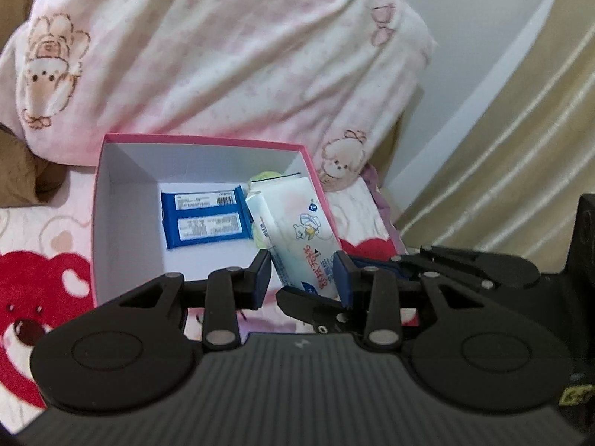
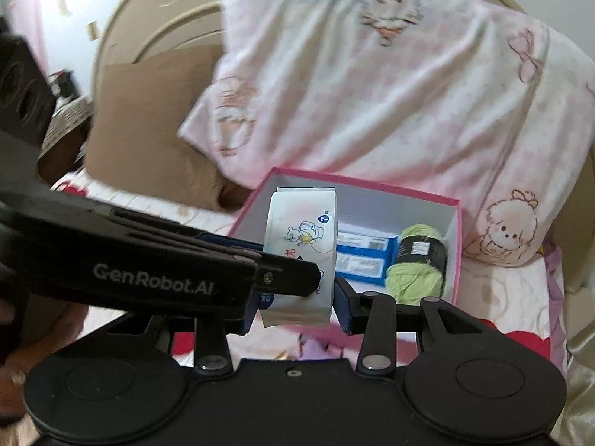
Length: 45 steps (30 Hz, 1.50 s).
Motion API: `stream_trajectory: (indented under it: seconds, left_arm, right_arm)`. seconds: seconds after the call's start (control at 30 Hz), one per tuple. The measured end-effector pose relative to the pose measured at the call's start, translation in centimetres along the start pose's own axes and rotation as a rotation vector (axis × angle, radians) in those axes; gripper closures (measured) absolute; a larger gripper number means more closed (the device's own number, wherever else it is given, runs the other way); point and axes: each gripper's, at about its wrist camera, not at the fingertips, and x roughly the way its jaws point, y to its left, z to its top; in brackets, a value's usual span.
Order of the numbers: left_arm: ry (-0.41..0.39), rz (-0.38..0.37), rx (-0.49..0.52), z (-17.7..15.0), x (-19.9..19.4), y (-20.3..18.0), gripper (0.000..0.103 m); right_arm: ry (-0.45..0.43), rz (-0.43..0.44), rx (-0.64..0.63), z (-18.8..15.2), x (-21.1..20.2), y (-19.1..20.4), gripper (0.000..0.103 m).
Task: Organize objects
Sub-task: 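Lift the white tissue pack with the left tool and lower it into the box, then open the left tool beside the yarn to release the tissue pack, withdraw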
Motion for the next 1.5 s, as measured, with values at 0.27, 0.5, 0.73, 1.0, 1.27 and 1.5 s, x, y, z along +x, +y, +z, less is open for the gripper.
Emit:
stream_trajectory:
  seconds: [0.27,0.5,0.73,1.0,1.27,1.5]
  left_arm:
    - [0.100,0.041,-0.074,2.2,7.9,3.8,0.069]
    - [0.138,0.067,-0.153,1.7,12.5,5.9,0.069]
    - [0.195,0.066,-0.189,0.5,16.8,7.9,0.069]
    - [0.207,0.061,-0.203,-0.3,19.6,8.6,0.069]
    - [0.221,0.071,-0.141,-0.6,20.2,7.4,0.058]
    - [0.174,0.114,-0.020,0.5,14.7,4.7,0.047]
  right_arm:
    - [0.082,0.019,0.154,0.6,7.8,-4.2,0.056]
    - [0.124,0.046,0.249,-0.6,12.4,-6.9,0.056]
    - [0.197,0.043,0.259,-1.9,16.3,-8.4,0.056]
    - [0.264,-0.029,0.235,-2.3,18.9,-8.5,0.057]
    - [0.286,-0.069,0.174,-2.6,18.9,-8.9,0.053]
    - [0.176,0.019,0.120,-1.9,12.9,-8.5,0.045]
